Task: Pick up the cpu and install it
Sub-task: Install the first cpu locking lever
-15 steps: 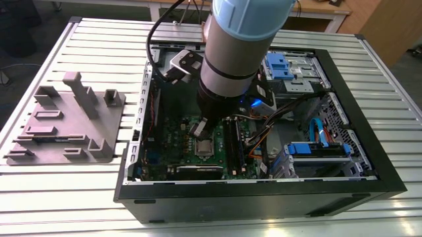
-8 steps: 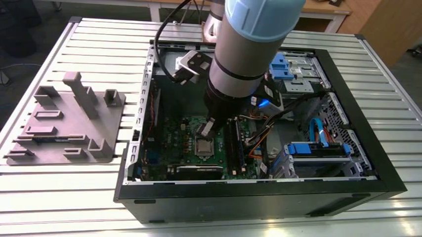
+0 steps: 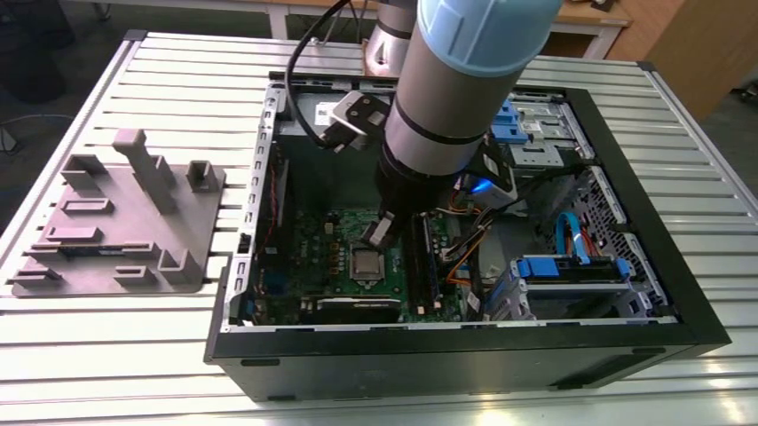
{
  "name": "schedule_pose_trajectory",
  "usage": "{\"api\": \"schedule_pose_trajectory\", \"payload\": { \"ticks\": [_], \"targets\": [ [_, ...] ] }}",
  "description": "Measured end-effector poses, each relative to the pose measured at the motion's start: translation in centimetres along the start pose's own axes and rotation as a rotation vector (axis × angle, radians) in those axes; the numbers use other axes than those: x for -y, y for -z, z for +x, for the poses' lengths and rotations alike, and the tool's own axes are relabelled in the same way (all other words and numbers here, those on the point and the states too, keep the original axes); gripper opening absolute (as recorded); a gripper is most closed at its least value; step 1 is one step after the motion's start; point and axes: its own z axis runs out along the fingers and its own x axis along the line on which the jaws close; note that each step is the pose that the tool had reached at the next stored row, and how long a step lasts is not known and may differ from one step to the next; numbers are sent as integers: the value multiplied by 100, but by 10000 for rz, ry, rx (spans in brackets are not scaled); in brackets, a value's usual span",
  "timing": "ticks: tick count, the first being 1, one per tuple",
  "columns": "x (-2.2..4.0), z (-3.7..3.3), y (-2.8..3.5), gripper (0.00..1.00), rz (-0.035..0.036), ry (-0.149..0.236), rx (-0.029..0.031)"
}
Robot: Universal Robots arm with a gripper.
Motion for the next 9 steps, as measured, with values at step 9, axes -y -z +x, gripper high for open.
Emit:
{"api": "schedule_pose_trajectory", "payload": {
  "ticks": [9],
  "targets": [
    [-10, -3, 85, 10, 0, 1, 3]
  ]
}}
